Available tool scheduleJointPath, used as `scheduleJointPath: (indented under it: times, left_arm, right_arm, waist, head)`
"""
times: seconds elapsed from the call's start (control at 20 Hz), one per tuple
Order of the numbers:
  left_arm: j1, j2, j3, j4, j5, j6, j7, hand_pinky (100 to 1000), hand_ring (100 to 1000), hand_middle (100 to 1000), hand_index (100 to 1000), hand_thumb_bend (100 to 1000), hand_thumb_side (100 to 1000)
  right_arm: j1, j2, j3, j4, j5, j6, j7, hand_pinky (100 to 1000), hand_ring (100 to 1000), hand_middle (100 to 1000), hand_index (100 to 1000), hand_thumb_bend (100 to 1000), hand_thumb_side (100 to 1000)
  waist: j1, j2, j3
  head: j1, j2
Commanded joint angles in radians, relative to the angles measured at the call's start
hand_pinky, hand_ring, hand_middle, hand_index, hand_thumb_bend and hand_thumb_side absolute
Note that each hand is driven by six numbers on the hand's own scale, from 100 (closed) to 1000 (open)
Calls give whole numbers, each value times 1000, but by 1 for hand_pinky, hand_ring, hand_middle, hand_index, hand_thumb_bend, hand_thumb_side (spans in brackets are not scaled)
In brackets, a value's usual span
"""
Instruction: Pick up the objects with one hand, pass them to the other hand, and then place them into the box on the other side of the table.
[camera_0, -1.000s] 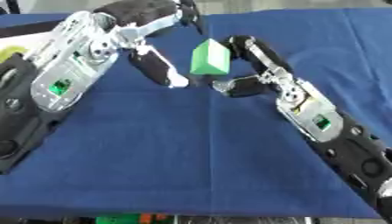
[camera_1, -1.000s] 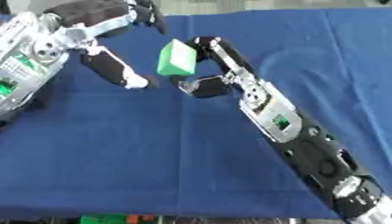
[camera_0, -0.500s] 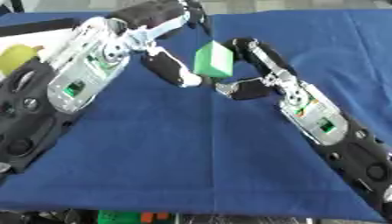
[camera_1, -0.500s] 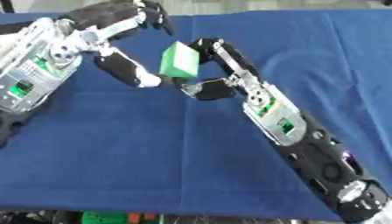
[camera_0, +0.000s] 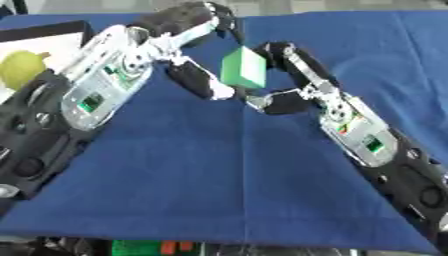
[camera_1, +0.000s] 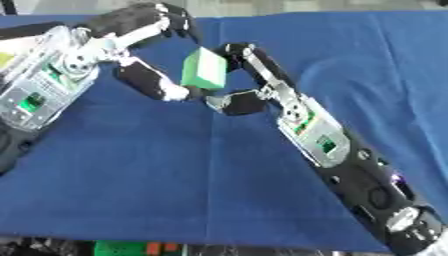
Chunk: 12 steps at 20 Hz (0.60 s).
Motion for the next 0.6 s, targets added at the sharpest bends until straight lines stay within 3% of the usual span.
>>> scheduleJointPath:
  times: [0.05, 0.6]
  left_arm:
    - [-16, 0, 8, 13, -10, -10, 21, 773, 784, 776, 783, 536, 342]
    - [-15, -25, 12, 72, -46, -47, 55, 772, 782, 775, 784, 523, 337]
  right_arm:
    - [-18, -8, -3, -27, 5, -8, -1, 726, 676, 498, 541, 179, 100]
    - [-18, -5, 1, -28, 10, -33, 1, 723, 673, 496, 538, 198, 100]
  waist:
    - [-1, -22, -2]
    - [-2, -22, -4]
  head:
    - [4, -2]
    - [10, -2]
